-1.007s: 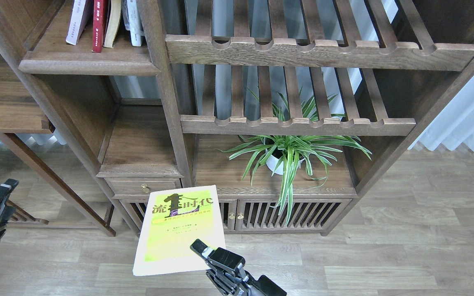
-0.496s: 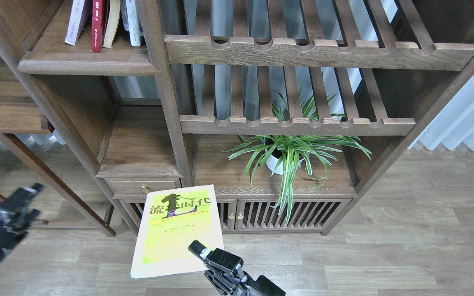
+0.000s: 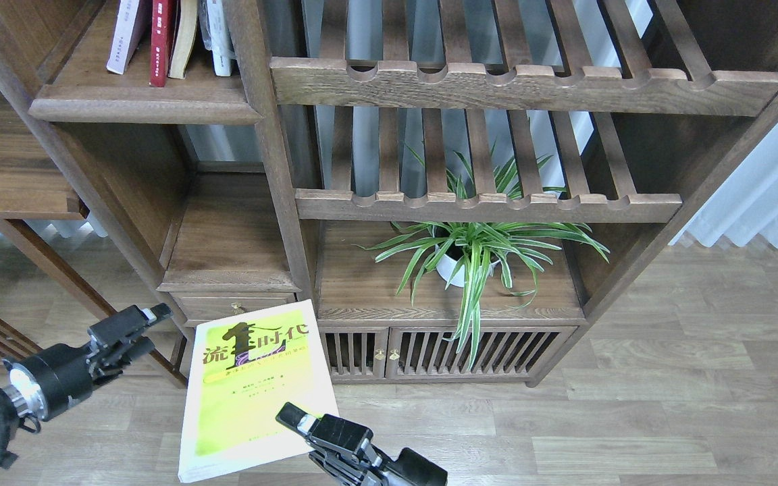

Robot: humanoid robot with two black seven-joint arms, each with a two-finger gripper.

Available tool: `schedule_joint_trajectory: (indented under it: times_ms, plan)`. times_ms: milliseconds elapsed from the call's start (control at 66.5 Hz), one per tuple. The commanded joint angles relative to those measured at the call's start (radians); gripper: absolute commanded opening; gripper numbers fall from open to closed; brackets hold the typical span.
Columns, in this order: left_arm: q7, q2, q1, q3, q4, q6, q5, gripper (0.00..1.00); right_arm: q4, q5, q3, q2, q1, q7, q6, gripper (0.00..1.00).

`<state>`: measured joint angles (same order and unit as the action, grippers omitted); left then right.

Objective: Organize books on shelf

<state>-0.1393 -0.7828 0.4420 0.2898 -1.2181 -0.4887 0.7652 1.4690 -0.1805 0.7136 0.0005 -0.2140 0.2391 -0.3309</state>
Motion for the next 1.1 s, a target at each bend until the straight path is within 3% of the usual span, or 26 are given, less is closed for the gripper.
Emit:
schedule_joint_trajectory:
  times_ms: [0,120,210,511,661,1082]
  plan:
    - [0.076,0.037,-0.003,0.009,-0.014,0.000,0.052,1.00,-0.019,-0.004,0.012,-0.001,0.002,0.002,0.000,0.06]
    - [0.190,0.066,-0.032,0.051,-0.009,0.000,0.059,1.00,-0.039,-0.014,0.017,-0.001,0.016,0.003,0.000,0.06]
    - [0.233,0.097,-0.066,0.115,0.008,0.000,0.057,1.00,-0.062,-0.014,0.017,-0.001,0.027,0.003,0.000,0.06]
    - [0.233,0.129,-0.080,0.160,0.135,0.000,-0.021,1.00,-0.079,-0.014,0.021,-0.001,0.044,0.003,0.000,0.06]
    - [0.238,0.160,-0.063,0.169,0.215,0.000,-0.200,1.00,-0.075,-0.011,0.046,-0.001,0.039,0.048,-0.025,0.07]
    - [0.238,0.117,-0.068,0.158,0.258,0.000,-0.208,1.00,-0.021,-0.001,0.089,-0.033,-0.054,0.054,-0.094,0.07]
